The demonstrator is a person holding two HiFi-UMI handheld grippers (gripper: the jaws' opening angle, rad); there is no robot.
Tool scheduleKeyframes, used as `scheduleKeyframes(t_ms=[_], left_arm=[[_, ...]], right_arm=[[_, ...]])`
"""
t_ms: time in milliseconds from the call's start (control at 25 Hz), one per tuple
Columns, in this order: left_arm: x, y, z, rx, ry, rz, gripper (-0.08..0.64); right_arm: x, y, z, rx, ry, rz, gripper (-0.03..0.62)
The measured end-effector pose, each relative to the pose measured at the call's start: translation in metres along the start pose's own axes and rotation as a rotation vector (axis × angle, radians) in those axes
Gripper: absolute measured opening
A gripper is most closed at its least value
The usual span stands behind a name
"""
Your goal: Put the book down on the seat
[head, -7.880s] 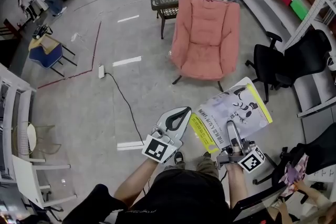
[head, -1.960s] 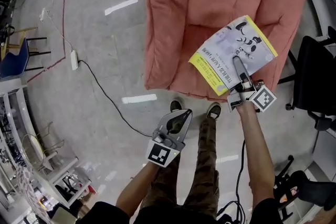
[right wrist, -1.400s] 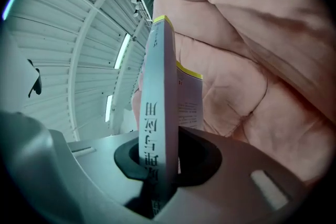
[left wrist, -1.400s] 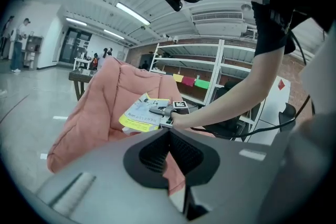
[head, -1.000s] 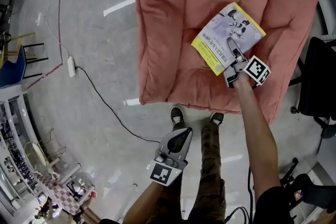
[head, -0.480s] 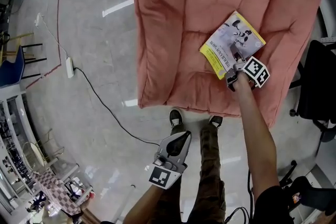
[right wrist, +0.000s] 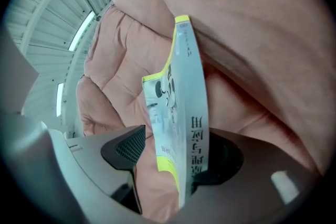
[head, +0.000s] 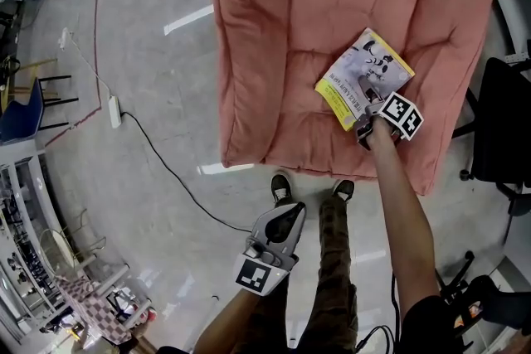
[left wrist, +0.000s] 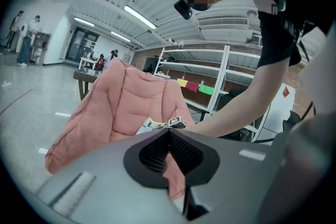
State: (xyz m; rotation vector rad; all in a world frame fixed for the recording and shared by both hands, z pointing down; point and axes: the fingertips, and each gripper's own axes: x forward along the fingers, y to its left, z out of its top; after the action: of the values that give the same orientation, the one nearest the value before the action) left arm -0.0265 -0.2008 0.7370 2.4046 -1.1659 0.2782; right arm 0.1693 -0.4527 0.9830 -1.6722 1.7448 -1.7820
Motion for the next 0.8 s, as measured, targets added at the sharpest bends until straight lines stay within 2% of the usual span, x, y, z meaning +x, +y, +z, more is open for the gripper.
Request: scheduleKeyframes(t_ms=[80,200,280,360,440,520,600,680,800], left_arm=[[-0.002,-0.004,0.004,0.009,-0.007,-0.005,0.000],[-0.004,-0.004,0.010,0.003,-0.012,-0.007,0.000],[-0.005,-0.002,0.013,0.001,-0.009,-0.006,0.000],[-0.003,0.000,0.018,0.006,-0.006,-0.005,0.000],[0.001,0.004,0.025,0.009,-0.011,-0.001,0.000],[0.005,0.006,0.036,0.013,-0.025,0.004,0.000],[0.007,0.006,0.049,0.018,-0.038,0.006,0.000],[0.009,0.006,0.070,0.033,-0.049,0.004,0.000],[0.008,-0.002,0.110,0.077,-0.083,-0.010,0.000]], right_arm=[[-0.010,-0.013,-0.005,-0.001,0.018,-0.062,0.316],[-0.026,-0.027,-0.023,0.007,0.098,-0.141,0.356],[-0.040,-0.034,-0.035,-0.003,0.140,-0.179,0.344],[-0.055,-0.032,-0.046,-0.015,0.169,-0.175,0.300],[-0.070,-0.024,-0.057,-0.030,0.194,-0.137,0.293],[-0.086,-0.009,-0.065,-0.090,0.206,-0.088,0.263],[-0.108,0.019,-0.070,-0.199,0.201,-0.018,0.208],[-0.135,0.061,-0.070,-0.320,0.169,0.067,0.126],[-0.180,0.133,-0.063,-0.478,0.091,0.184,0.114]])
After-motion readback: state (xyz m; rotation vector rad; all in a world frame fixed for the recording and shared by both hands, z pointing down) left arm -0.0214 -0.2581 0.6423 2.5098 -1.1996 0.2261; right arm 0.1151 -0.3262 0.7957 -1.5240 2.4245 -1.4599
